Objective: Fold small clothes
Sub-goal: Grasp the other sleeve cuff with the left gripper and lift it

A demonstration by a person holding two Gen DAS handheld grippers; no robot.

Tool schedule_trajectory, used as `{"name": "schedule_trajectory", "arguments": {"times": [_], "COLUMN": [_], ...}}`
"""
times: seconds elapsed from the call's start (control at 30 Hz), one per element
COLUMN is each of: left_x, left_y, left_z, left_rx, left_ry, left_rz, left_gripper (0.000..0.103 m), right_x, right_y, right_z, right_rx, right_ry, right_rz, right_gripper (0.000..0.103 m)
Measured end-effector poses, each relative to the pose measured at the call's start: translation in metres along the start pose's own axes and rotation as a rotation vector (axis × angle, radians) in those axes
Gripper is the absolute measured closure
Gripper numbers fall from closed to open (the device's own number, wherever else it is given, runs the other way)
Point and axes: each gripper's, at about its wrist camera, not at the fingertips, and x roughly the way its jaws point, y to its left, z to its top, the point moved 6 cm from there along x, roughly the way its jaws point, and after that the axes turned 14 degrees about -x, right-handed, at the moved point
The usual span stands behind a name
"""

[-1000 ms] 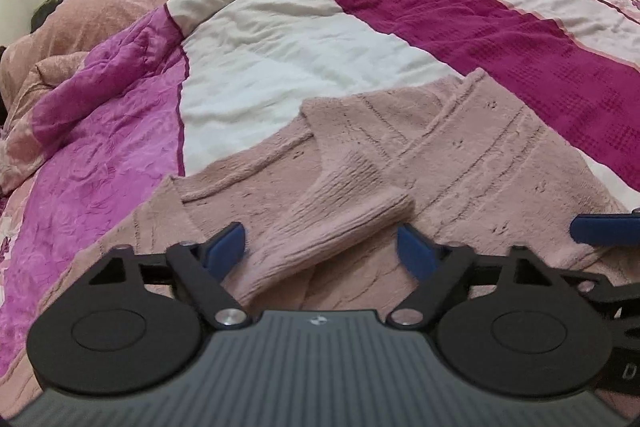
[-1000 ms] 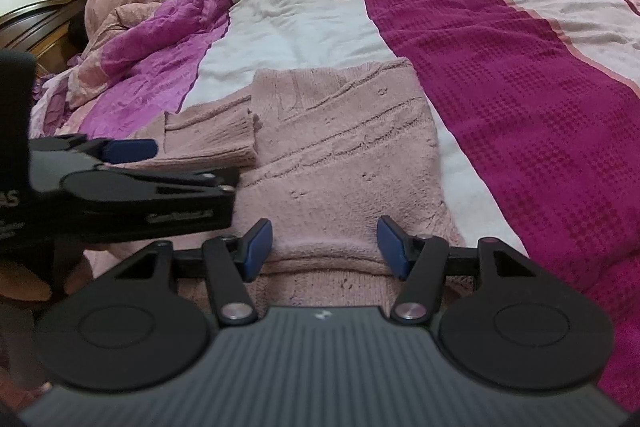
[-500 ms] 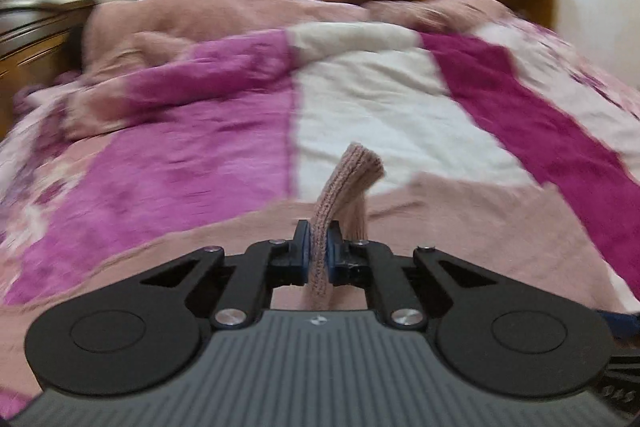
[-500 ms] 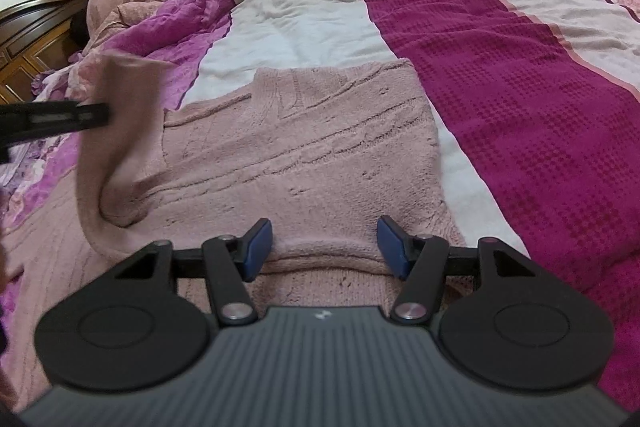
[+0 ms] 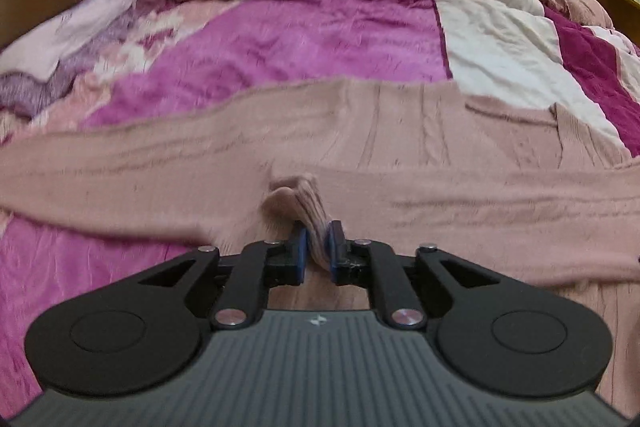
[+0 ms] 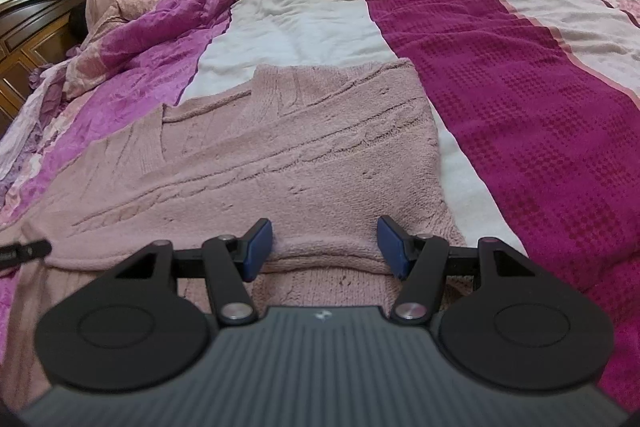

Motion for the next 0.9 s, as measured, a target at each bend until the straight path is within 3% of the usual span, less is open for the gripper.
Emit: {"name": "schedule_trajectory", "arguments": {"times": [0.1,0.27,0.43,0.77,0.9], "left_x": [-0.005,-0.015,-0.022,-0.035,-0.034], "left_y": [0.006,0.016,0.038,0.125,0.163], "left_z": [-0.004,0.0,0.011,0.039,0.053], "left_rx": [0.017,0.013,-0.053,-0.237,-0.325], "left_ry": [-0.024,-0.025,-0.015,-0.029,-0.041], "left_rz": [0.034,0.048,0.072,0.187,0.215], "left_gripper": [0.059,0.056,0.049,0.04,0.028], "right_x": [0.0,-0.007,-0.021,-0.041,-0.047], "right_y": [0.001,0.003,0.009,0.02,0.025], "right_z": [0.0,0.002,0.004,-0.005,-0.007], "right_rx": [-0.003,0.015,0.005,0.004,-0.01], "right_ry": [0.003,0.015,0.024,0.043,0.045], "right_rz": [-0.006,-0.015,0.003,0.049,0.054], "right_gripper": [0.043,0.043,0.043,0.042,0.042]}}
